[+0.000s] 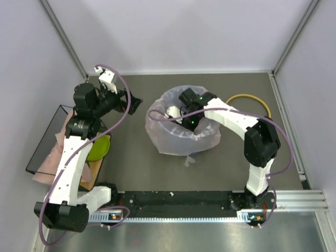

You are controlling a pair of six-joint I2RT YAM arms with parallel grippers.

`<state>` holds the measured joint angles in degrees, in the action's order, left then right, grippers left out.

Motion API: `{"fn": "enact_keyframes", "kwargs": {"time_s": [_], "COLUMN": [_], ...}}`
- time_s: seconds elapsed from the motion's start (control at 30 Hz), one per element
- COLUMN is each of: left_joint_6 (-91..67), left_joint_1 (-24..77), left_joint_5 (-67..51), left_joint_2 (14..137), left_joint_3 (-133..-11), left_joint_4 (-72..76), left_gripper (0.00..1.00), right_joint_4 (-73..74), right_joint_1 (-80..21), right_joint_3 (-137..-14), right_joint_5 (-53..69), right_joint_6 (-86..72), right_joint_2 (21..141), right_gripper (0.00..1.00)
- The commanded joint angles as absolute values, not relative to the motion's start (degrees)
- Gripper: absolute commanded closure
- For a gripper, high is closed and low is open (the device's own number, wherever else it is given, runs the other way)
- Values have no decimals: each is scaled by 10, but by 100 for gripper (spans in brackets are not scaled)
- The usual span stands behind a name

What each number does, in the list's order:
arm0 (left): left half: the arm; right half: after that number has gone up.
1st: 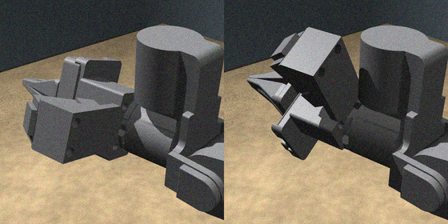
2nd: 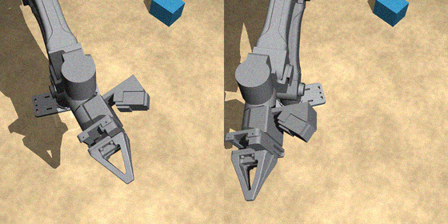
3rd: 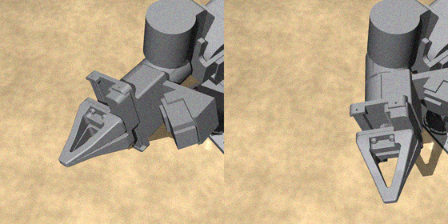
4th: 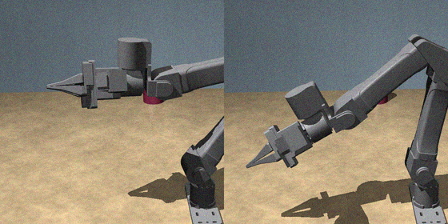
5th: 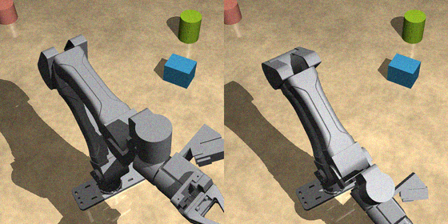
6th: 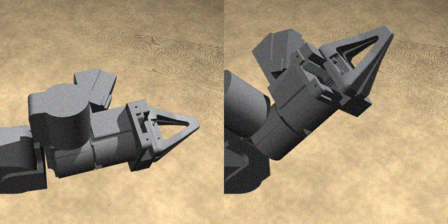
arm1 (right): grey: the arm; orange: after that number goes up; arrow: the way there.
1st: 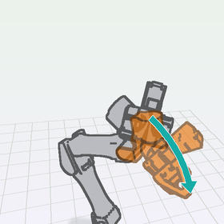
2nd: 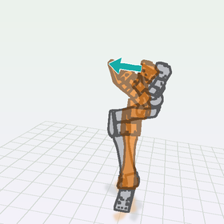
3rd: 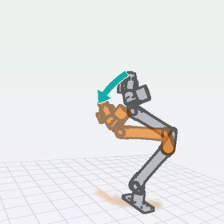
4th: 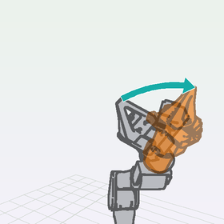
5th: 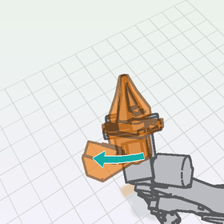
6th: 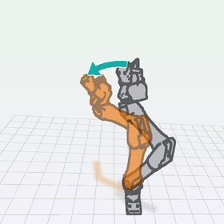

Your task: Put the trash bags into the trash bin

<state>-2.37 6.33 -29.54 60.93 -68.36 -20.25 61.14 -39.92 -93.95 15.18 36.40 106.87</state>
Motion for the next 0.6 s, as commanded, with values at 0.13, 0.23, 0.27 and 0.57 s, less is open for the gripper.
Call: {"fn": "enact_keyframes", "kwargs": {"time_s": [0.13,0.23,0.27,0.57], "left_joint_6": [-48,-45,-46,-57], "left_joint_1": [43,40,39,39], "left_joint_5": [-323,-330,-333,-366], "left_joint_2": [603,611,614,634], "left_joint_3": [-679,-682,-686,-715], "left_joint_4": [-183,-185,-186,-172], "left_gripper": [1,1,1,1], "right_joint_4": [377,353,349,348], "right_joint_1": [-397,-392,-388,-384], "right_joint_3": [-799,-779,-778,-803], "right_joint_5": [146,152,153,216], "right_joint_6": [361,358,355,316], "right_joint_2": [1065,1066,1062,932], "right_gripper": [84,82,79,67]}}
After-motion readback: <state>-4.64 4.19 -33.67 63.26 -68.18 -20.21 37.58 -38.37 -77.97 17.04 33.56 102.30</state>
